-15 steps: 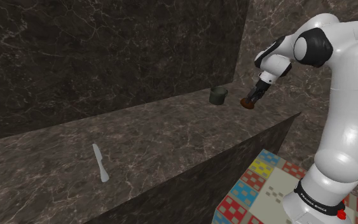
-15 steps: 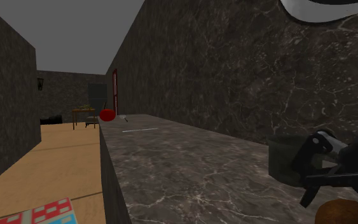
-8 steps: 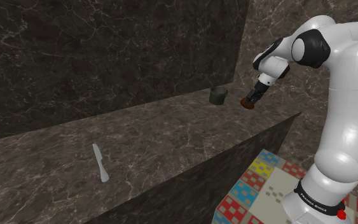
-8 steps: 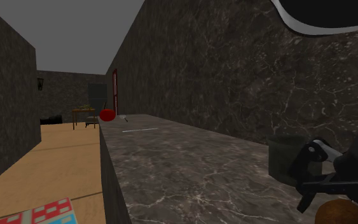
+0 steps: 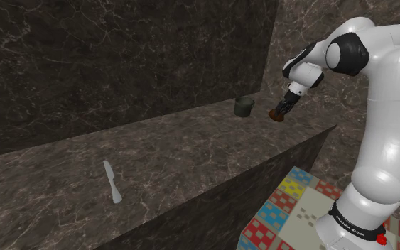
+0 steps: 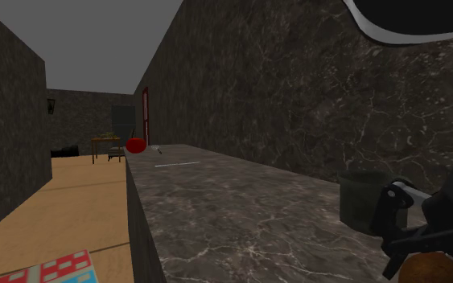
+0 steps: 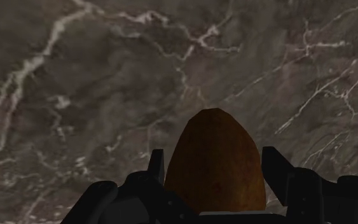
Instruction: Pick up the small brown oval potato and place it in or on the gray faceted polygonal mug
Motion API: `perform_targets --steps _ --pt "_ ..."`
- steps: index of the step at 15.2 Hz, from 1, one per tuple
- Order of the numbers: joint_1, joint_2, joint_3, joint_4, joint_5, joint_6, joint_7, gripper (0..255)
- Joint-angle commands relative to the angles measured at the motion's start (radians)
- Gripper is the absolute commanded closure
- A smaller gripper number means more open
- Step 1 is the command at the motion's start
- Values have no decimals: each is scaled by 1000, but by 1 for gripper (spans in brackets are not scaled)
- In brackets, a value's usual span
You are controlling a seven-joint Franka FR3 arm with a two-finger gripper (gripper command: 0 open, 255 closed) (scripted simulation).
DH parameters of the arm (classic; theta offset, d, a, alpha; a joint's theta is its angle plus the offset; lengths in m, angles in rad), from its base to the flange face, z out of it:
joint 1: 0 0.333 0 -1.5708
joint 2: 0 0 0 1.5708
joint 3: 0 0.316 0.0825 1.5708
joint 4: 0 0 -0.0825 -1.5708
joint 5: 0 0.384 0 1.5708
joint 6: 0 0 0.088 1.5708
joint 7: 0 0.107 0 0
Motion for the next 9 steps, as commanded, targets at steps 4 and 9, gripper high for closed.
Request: perform_targets --steps 4,9 --pt "0 0 0 0 0 0 0 255" --pt "10 -33 -13 13 -32 -31 30 255"
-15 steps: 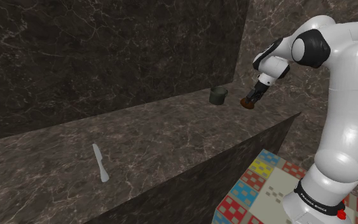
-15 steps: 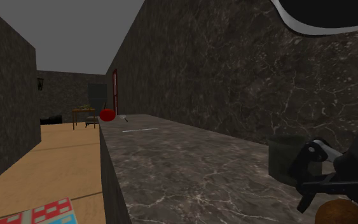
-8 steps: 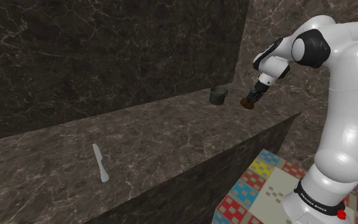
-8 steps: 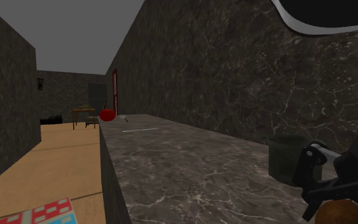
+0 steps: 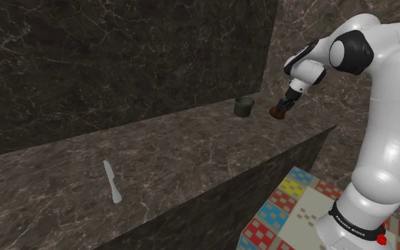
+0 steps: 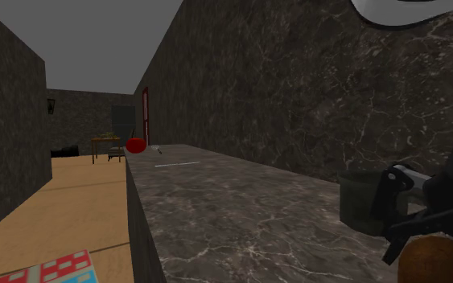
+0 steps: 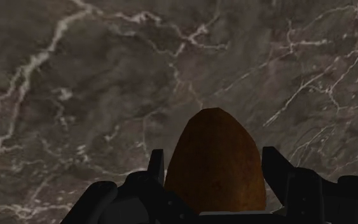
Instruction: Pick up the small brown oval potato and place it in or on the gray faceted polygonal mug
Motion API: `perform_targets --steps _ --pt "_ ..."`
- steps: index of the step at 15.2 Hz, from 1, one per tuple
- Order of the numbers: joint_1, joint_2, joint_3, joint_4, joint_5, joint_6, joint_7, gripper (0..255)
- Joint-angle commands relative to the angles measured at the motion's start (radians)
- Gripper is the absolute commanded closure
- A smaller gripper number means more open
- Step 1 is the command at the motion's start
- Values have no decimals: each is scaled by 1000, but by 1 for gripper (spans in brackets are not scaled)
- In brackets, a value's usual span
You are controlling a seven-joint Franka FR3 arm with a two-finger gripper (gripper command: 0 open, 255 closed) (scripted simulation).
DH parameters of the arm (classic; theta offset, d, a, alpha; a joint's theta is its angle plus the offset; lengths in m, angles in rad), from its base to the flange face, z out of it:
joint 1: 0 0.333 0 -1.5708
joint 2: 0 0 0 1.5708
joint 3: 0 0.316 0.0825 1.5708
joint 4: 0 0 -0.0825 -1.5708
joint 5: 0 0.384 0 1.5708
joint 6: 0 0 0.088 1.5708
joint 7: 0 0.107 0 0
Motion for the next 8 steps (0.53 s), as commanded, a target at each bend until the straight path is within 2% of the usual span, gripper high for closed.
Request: perform_targets --steps 1,8 --pt "3 -12 -5 10 -13 -16 14 255" --pt "16 -63 -24 42 -64 -75 66 255"
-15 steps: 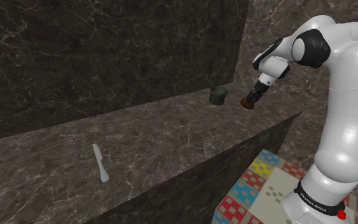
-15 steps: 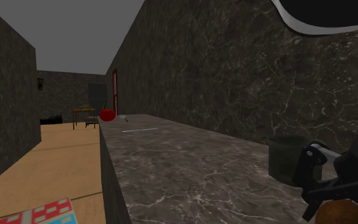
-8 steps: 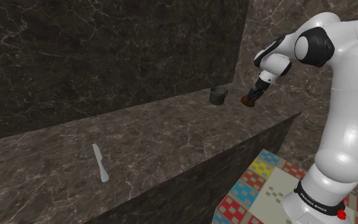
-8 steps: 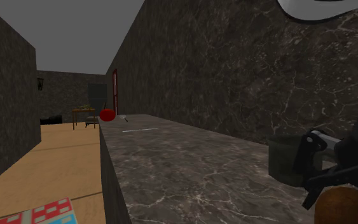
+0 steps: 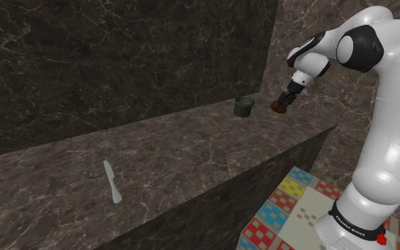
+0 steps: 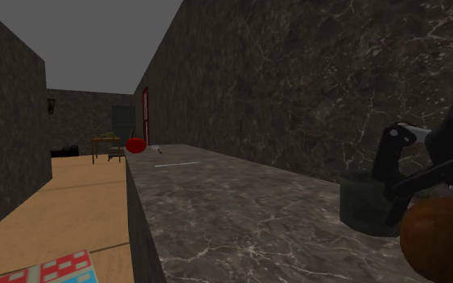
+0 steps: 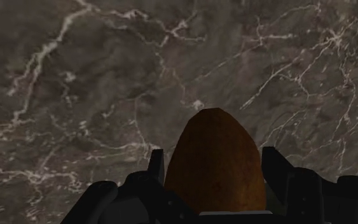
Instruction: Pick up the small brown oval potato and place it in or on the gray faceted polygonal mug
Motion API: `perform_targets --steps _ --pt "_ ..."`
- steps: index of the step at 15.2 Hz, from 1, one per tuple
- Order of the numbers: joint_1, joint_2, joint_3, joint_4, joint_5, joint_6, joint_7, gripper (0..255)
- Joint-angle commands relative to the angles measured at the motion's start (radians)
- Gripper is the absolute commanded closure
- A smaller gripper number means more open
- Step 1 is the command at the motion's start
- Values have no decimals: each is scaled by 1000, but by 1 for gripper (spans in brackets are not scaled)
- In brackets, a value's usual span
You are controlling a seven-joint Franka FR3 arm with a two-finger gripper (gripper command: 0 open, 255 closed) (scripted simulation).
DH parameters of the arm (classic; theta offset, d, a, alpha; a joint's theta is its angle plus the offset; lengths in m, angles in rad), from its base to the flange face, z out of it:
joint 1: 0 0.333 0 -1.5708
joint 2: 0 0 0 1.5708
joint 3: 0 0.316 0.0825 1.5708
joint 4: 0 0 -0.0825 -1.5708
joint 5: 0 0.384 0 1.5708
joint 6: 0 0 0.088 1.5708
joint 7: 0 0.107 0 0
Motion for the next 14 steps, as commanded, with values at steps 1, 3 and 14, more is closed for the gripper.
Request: perform_targets --steps 1,3,14 --pt "1 -11 -5 16 -13 -21 14 255" --pt "4 -24 -9 27 -26 -39 28 255" --pt "12 -80 -25 110 -83 -147 99 255"
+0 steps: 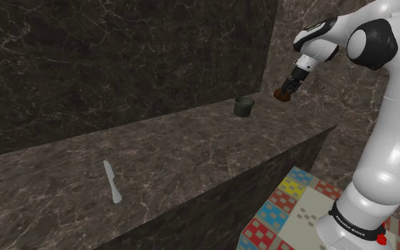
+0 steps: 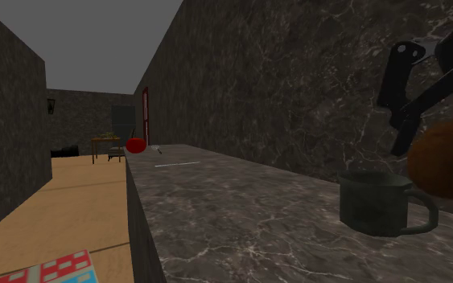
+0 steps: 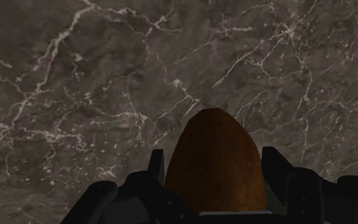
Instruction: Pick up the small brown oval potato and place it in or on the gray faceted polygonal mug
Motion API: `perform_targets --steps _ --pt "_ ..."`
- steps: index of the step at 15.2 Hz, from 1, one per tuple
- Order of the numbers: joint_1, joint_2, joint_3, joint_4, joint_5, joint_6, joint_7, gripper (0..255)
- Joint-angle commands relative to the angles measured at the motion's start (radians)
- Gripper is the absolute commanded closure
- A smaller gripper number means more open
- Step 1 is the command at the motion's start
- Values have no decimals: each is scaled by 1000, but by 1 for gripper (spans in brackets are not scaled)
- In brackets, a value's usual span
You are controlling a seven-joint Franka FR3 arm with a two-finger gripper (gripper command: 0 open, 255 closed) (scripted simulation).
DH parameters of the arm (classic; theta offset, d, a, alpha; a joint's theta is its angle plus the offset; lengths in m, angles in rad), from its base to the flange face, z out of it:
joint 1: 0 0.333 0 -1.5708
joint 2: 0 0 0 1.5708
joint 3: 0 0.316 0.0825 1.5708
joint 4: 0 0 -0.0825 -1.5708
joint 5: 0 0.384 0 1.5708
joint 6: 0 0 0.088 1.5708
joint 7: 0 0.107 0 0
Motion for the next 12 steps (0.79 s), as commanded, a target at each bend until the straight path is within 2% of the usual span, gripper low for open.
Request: perform_targets --steps 1,7,12 --pt "2 -11 -2 15 -10 -20 13 255" --pt "1 -27 -7 70 -28 -80 44 255" --pt "40 45 37 151 16 -70 126 255"
